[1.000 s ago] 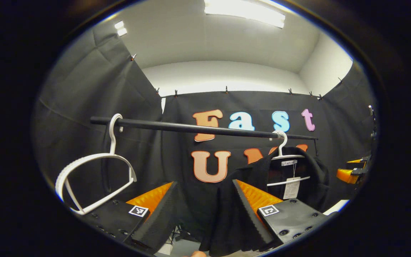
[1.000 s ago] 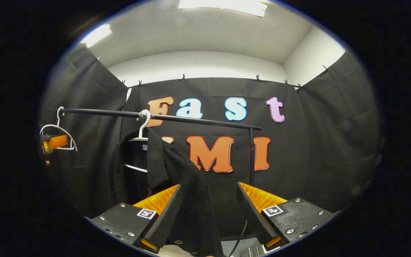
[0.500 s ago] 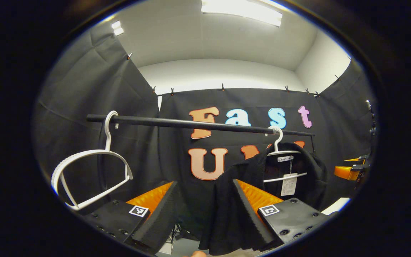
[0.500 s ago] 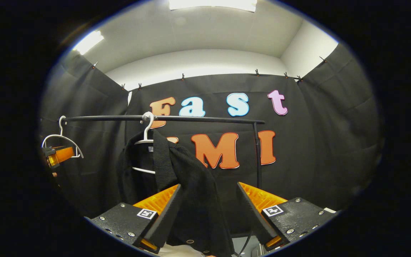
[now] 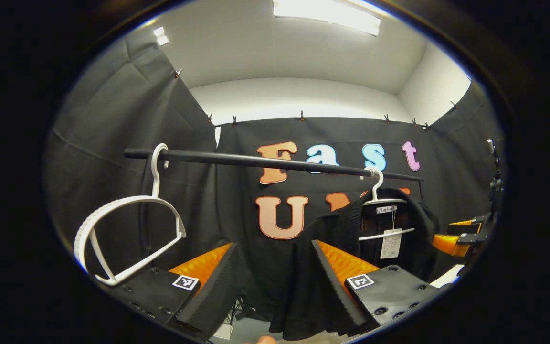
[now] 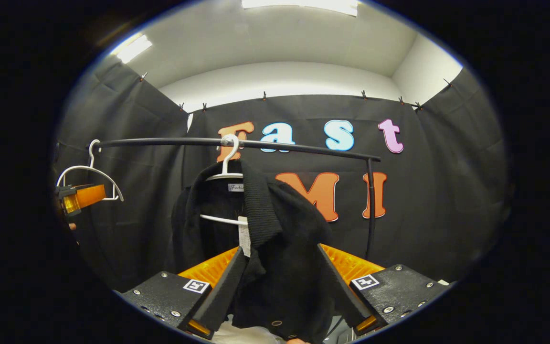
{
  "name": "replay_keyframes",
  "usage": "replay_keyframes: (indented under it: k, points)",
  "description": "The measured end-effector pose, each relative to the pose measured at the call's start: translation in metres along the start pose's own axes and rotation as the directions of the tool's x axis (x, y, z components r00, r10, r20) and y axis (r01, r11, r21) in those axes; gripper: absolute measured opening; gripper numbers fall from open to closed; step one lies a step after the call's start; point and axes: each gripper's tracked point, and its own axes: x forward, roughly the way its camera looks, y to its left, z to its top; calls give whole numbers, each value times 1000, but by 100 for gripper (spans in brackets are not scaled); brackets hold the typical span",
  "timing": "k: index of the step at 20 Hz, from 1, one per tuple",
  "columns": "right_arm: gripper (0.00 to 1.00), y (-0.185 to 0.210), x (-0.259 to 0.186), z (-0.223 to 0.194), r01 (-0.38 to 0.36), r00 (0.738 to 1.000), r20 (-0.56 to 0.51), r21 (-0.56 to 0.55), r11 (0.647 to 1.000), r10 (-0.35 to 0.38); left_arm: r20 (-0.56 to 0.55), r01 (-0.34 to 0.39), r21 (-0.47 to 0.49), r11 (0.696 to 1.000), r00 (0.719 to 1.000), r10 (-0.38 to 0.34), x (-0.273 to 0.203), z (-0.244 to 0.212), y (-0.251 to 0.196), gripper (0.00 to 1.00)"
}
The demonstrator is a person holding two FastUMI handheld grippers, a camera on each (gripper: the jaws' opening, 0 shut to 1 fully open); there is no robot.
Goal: Grasp the clothes on the hanger with both hands and then place them into the laundry hamper below.
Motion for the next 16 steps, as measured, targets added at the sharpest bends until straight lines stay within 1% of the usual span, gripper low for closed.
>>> replay_keyframes:
  k: [3,4,5,6,7,9,10,11,12,13,14,15,16]
  points:
    - [92,10,11,-13,22,1000,-21,-32,999,-23,-6,-3,3,1000,1000,3,-1,-4,4,96]
    - [92,12,16,-18,30,999,-29,-40,999,-31,-9,-5,3,1000,1000,5,-1,-6,6,93]
    - [92,15,22,-23,36,999,-37,-46,998,-38,-11,-8,1,1000,1000,8,-1,-7,8,96]
    - [92,16,28,-27,47,998,-41,-51,998,-49,-13,-10,-2,1000,1000,10,-1,-8,9,96]
    - [100,13,32,-30,65,997,-42,-56,996,-67,-15,-12,-6,1000,1000,12,-2,-9,10,96]
    - [100,4,40,-37,111,992,-45,-63,992,-114,-21,-12,-10,1000,1000,12,-1,-13,14,96]
    - [92,-2,46,-43,132,989,-51,-62,989,-136,-24,-13,-10,1000,1000,13,-1,-15,16,96]
    - [92,-8,52,-47,152,986,-56,-59,987,-156,-26,-14,-10,1000,1000,14,-1,-17,17,100]
    - [100,-17,55,-53,176,982,-64,-58,983,-180,-28,-16,-10,1000,999,16,-1,-18,19,96]
    - [100,-27,57,-57,202,976,-65,-57,978,-206,-29,-19,-11,1000,999,18,-1,-20,20,96]
    - [84,-37,61,-58,221,973,-63,-52,974,-224,-31,-20,-12,1000,999,20,0,-22,21,96]
    - [93,-43,64,-60,233,970,-63,-46,971,-236,-33,-21,-14,1000,999,20,1,-23,21,96]
    - [93,-46,69,-63,240,968,-69,-38,970,-242,-38,-19,-16,1000,999,19,2,-27,20,96]
